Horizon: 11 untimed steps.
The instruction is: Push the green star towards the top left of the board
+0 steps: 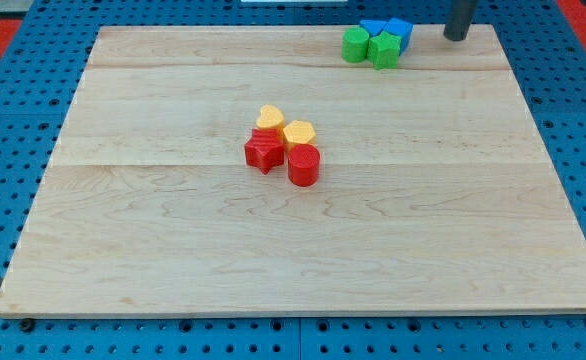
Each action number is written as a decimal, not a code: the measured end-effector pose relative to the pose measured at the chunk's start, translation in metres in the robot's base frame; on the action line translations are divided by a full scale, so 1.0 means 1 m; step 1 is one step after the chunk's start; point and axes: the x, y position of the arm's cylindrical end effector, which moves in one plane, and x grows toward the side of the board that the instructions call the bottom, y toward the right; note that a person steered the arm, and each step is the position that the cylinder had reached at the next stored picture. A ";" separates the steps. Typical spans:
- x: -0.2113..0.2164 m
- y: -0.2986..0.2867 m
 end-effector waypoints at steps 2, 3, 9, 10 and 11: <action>0.031 -0.088; 0.058 -0.123; 0.081 -0.373; 0.083 -0.364; 0.095 -0.384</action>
